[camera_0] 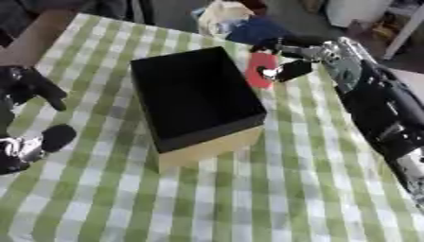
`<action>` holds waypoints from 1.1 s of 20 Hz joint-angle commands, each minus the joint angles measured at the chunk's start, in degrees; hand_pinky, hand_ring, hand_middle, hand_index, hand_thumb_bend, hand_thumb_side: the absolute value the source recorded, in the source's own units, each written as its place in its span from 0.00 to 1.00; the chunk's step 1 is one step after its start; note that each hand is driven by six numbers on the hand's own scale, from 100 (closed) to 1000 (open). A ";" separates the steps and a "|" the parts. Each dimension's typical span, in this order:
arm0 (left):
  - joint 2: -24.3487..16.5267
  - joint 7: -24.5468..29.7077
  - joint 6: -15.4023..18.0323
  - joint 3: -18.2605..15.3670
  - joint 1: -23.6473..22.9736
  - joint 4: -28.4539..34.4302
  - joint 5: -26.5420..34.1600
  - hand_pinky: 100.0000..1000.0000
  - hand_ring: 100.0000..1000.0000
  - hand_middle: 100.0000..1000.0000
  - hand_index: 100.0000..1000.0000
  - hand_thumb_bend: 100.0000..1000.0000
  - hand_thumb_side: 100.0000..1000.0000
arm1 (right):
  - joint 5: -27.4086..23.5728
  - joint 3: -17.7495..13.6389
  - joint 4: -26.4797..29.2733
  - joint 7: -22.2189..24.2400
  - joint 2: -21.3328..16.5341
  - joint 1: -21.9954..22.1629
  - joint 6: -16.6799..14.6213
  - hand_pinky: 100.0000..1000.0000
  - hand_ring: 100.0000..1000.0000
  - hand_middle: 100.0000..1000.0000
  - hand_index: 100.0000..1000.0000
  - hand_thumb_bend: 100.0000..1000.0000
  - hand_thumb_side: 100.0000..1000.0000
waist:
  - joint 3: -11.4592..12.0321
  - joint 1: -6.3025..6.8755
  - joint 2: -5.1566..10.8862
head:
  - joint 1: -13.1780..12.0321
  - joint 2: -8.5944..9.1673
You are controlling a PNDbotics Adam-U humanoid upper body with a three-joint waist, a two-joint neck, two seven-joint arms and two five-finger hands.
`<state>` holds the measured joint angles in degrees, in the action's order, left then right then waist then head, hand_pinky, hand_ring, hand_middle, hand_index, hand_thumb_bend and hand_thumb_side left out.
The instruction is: Pick up objects on the table and place them in the box.
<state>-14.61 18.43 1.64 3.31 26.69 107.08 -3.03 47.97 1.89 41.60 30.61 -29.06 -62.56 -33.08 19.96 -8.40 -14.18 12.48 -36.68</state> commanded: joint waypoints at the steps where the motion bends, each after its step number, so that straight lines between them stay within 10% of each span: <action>1: -0.07 0.25 0.07 -0.47 0.39 0.65 -0.17 0.65 0.41 0.36 0.52 0.70 0.34 | -1.27 0.32 2.25 1.27 -1.90 -1.61 -0.56 0.87 0.98 0.97 1.00 0.00 0.70 | -0.04 0.85 1.40 | 0.48 0.26; 9: -0.05 0.55 0.16 -0.63 0.27 0.59 -0.20 0.65 0.41 0.36 0.52 0.70 0.34 | 1.15 -0.02 2.00 1.12 -2.14 -1.04 0.50 0.86 0.98 1.00 1.00 0.00 0.64 | 0.00 1.13 1.12 | 0.81 0.21; 22: -0.14 1.02 0.26 -0.79 0.24 0.51 -0.33 0.65 0.41 0.36 0.52 0.70 0.35 | 12.56 -0.10 3.08 -7.27 -2.81 -0.60 3.90 0.79 0.92 0.95 1.00 0.31 0.54 | 0.10 1.38 0.31 | 1.29 0.16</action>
<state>-14.19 19.23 1.86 2.96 26.44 107.03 -3.12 59.26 2.17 43.26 24.46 -29.62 -62.35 -29.45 20.07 -7.71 -14.85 13.59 -36.69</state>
